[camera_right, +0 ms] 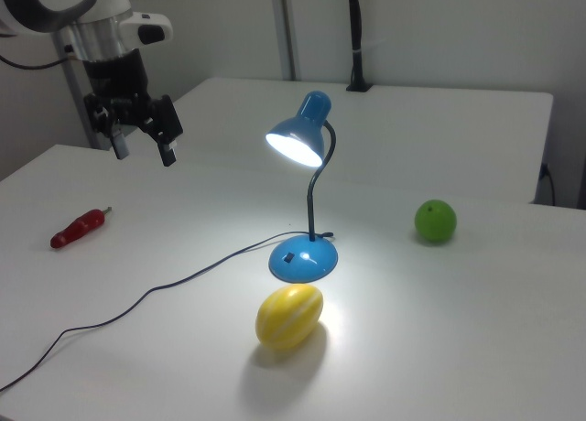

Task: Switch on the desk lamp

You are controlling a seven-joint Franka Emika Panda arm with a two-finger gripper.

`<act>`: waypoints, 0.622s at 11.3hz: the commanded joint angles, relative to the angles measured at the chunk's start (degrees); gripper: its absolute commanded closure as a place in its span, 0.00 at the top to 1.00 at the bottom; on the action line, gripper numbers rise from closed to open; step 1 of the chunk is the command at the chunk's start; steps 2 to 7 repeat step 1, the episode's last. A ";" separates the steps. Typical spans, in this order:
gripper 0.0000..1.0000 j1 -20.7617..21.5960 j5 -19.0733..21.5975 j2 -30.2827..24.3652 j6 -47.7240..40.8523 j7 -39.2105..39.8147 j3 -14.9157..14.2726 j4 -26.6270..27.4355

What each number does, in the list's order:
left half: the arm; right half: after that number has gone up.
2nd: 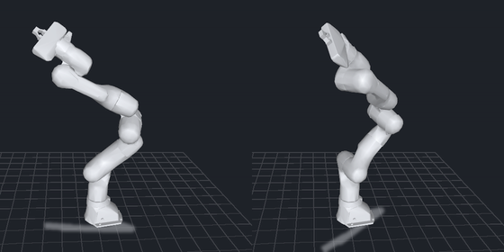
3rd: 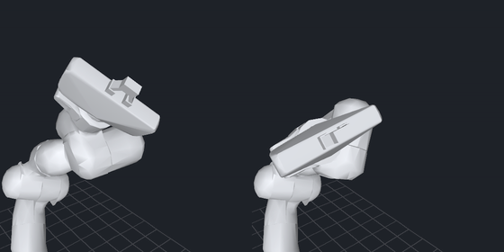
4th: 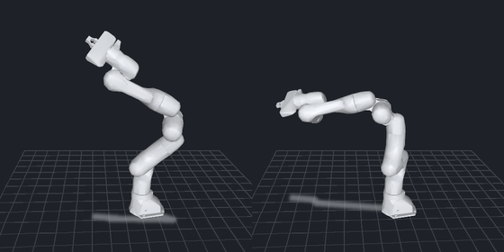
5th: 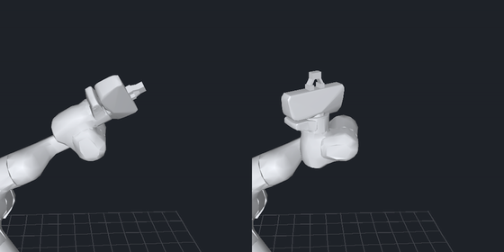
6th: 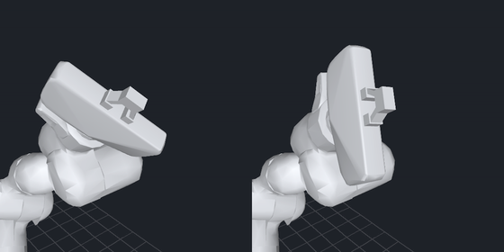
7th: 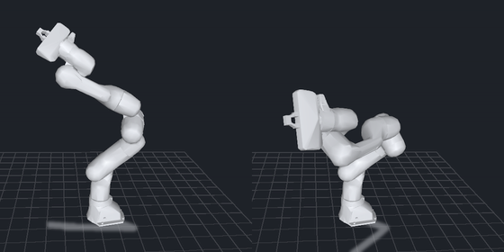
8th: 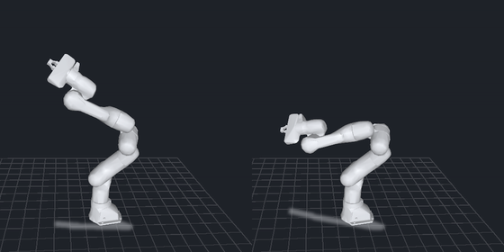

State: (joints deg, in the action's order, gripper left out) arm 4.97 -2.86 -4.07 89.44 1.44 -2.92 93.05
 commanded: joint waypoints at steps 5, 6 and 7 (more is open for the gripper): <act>1.00 -0.14 -0.48 0.73 -2.77 1.20 0.02 -1.64; 1.00 -0.14 -0.48 0.73 -2.77 1.20 0.02 -1.64; 1.00 -0.14 -0.48 0.73 -2.77 1.20 0.02 -1.64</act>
